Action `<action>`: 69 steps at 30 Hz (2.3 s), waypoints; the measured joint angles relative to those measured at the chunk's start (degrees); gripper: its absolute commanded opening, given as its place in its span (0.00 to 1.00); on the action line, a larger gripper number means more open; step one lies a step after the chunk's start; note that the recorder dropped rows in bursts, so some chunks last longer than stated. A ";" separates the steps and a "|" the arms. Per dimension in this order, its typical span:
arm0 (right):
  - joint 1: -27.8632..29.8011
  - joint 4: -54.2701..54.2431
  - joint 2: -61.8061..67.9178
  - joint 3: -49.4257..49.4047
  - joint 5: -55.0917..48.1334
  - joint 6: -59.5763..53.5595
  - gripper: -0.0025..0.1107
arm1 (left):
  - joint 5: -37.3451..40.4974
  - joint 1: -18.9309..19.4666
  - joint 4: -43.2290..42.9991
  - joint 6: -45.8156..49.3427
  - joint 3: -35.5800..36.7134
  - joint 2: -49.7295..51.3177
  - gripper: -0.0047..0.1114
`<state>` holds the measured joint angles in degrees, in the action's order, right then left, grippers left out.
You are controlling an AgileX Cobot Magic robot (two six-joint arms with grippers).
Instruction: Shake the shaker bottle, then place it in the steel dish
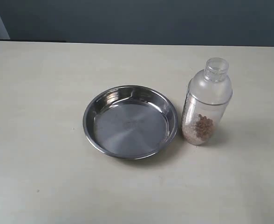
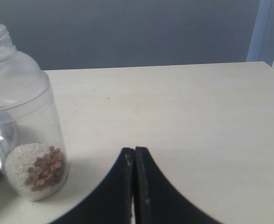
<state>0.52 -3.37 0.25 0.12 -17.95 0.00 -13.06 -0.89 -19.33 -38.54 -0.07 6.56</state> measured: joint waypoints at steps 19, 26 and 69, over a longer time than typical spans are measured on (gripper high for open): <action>0.00 0.00 0.00 0.00 0.00 0.00 0.02 | -38.21 0.00 -23.07 -3.41 -33.15 57.62 0.21; 0.00 0.00 0.00 0.00 0.00 0.00 0.02 | -41.81 0.00 -31.47 -11.03 -40.83 69.40 0.72; 0.00 -0.01 0.00 0.00 0.00 0.00 0.02 | -53.49 -24.71 -33.58 -6.14 -68.46 106.86 0.95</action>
<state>0.52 -3.39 0.25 0.12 -17.95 0.00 -66.54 -25.60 -52.92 -44.68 -68.53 113.42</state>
